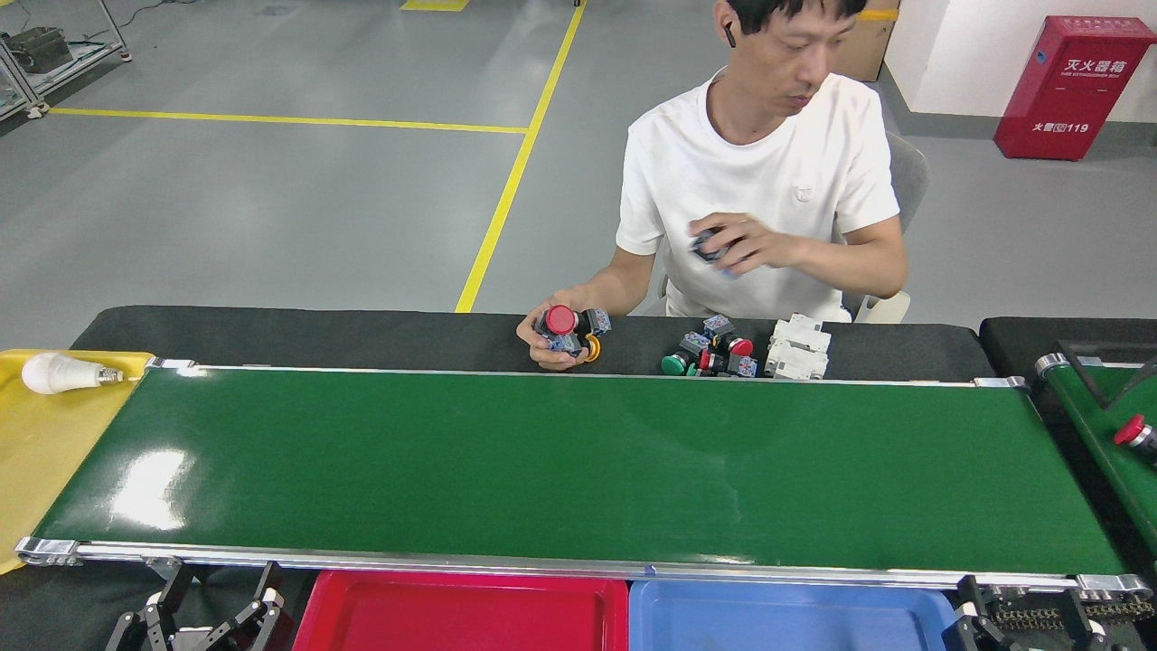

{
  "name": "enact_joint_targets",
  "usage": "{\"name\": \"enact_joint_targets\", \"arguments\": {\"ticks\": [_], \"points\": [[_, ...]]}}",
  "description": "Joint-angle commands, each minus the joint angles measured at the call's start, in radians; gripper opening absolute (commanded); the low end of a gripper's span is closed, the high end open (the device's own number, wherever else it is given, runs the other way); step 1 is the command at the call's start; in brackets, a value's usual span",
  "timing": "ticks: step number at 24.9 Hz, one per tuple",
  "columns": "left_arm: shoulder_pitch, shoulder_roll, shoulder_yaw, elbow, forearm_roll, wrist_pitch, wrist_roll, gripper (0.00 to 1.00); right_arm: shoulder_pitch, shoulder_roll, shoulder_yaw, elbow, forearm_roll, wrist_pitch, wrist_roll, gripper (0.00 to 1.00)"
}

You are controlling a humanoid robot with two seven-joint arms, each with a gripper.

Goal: Pick switch part from conveyor to tray

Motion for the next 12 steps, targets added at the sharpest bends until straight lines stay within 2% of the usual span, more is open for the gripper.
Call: {"name": "enact_joint_targets", "arguments": {"ticks": [1,12], "points": [[-0.009,0.000,0.007,-0.013,0.005,0.003,-0.015,1.00,-0.007,-0.002,-0.001,-0.014,0.000,-0.010,-0.001,1.00],[-0.015,0.003,0.019,-0.013,0.003,-0.010,-0.014,1.00,-0.013,-0.004,0.000,-0.014,0.000,-0.016,-0.001,1.00]]}}
